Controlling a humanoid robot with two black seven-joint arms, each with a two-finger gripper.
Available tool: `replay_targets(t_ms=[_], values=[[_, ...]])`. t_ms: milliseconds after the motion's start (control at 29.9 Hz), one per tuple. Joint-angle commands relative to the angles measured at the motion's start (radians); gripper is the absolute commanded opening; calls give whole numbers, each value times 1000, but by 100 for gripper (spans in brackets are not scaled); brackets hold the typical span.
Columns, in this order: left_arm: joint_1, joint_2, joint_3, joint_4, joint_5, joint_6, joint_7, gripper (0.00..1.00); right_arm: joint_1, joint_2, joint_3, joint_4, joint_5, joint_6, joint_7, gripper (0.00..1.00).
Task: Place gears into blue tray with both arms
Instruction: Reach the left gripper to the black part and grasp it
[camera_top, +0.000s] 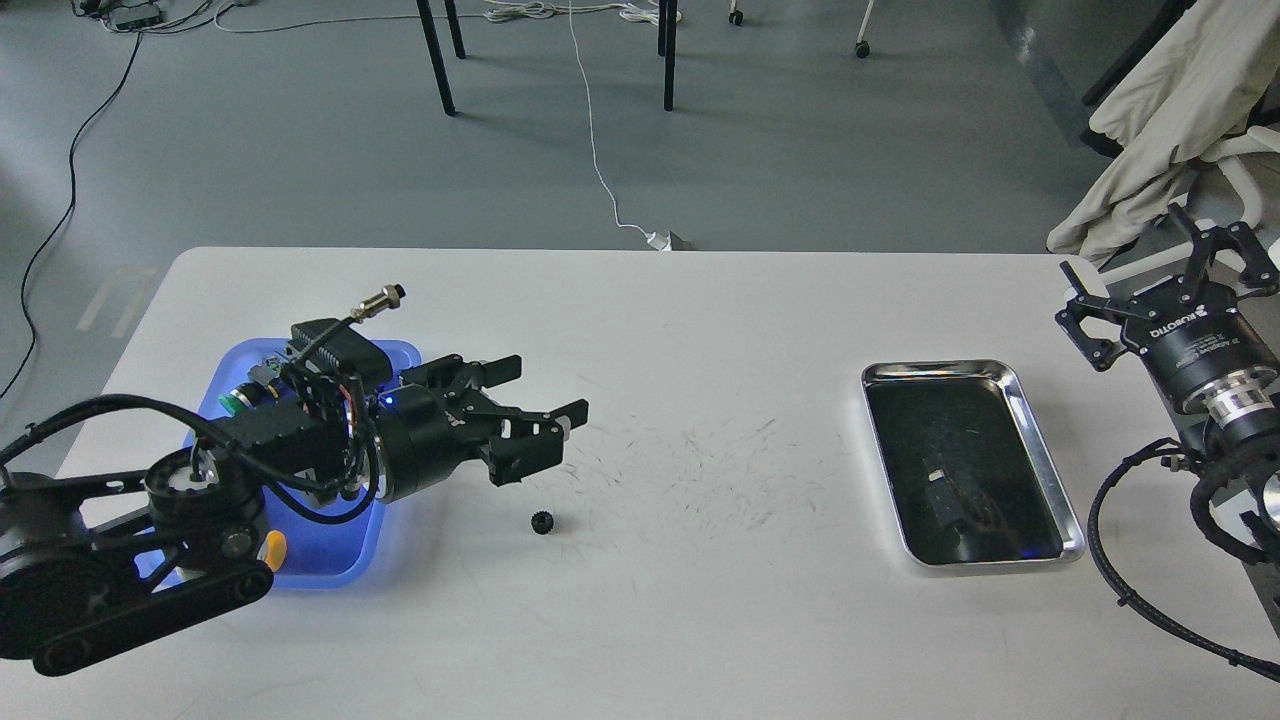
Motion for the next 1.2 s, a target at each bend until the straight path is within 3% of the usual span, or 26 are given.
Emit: replay_targets(t_ms=[0,134,401,735,835,902,1003,1069,1170], values=[[62,-64,-2,51,176,5,5,96,11,4,-5,-2,0,0,0,98],[131,-79,-16,110,306,28,-6,95,25,4,-5,0,0,0,0,98],[186,-102,-7,154,309,28,-9,94,43,1,-9,1,-1,0,0,98],[232,-153,-16,242,309,29,-23,78,43,-6,-8,4,-1,0,0,98],[234,-159,-16,252,309,28,-28,66,43,-8,-8,3,-1,0,0,98],[234,-159,-13,254,309,28,-28,44,43,-8,-8,3,-1,0,0,98],[246,-157,-13,256,309,28,-28,35,43,-8,-5,4,-1,0,0,98],[249,-157,-15,256,309,28,-29,15,43,-8,-5,4,0,0,0,98],[251,-154,-16,254,309,29,-28,7,43,-8,-5,4,0,0,0,98]])
